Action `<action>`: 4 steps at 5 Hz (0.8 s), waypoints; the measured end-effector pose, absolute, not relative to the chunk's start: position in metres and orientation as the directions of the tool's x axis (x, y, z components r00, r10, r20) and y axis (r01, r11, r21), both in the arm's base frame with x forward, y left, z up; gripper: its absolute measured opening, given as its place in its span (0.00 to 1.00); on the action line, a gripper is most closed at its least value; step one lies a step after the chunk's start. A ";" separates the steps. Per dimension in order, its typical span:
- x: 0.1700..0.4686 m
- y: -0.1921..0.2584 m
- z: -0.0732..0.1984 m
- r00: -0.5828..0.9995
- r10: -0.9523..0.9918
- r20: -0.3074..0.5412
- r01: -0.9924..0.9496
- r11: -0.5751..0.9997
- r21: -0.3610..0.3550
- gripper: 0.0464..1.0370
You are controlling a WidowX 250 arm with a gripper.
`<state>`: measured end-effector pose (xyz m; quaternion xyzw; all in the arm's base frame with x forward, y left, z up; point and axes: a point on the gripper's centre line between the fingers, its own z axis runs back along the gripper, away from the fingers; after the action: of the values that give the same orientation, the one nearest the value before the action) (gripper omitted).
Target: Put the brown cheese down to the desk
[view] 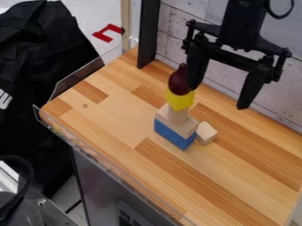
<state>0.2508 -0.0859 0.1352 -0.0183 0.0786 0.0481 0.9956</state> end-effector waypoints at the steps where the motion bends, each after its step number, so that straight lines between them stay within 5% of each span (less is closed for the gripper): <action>1: 0.249 -0.085 0.128 0.978 0.093 -0.188 -0.098 0.995 -0.017 0.96; 4: 0.271 -0.081 0.137 0.980 0.102 -0.168 -0.092 0.993 0.069 0.96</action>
<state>0.2712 -0.0809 0.1369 0.0303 0.0860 0.0489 0.9946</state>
